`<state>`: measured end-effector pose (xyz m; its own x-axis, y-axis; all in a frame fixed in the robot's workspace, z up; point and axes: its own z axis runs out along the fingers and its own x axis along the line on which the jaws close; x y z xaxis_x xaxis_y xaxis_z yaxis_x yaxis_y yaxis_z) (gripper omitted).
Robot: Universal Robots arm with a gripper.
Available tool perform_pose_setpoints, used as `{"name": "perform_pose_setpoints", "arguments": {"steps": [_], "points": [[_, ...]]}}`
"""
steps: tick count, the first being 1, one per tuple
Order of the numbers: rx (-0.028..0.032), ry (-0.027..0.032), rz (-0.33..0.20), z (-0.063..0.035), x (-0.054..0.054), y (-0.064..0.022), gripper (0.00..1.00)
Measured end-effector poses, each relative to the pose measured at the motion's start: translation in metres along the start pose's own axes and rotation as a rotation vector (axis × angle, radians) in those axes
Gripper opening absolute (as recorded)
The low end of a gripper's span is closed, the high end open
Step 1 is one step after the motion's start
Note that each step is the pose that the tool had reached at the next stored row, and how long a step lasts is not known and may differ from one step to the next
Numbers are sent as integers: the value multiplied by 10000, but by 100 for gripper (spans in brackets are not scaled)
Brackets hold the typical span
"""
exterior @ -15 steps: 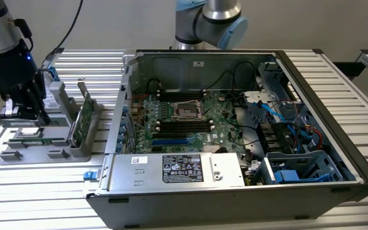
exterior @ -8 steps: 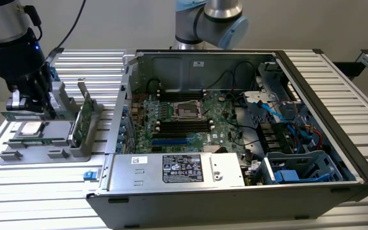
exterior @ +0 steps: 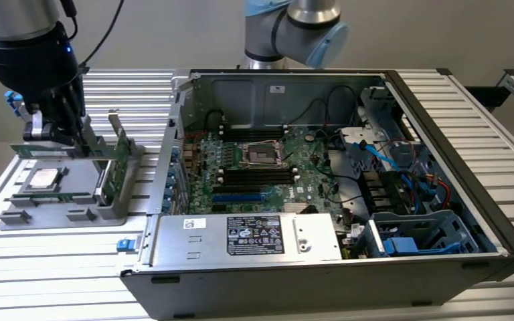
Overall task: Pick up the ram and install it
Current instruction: 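Pick up the ram and move it above insertion slot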
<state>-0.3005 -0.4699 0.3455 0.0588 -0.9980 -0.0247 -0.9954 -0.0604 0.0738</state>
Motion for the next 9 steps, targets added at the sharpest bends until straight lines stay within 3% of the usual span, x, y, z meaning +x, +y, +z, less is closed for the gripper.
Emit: {"name": "perform_pose_setpoints", "arguments": {"steps": [5,9], "points": [[-66,-27,0,-137,7,-153,14],[-81,-70,-4,-266,12,-295,14]]}}
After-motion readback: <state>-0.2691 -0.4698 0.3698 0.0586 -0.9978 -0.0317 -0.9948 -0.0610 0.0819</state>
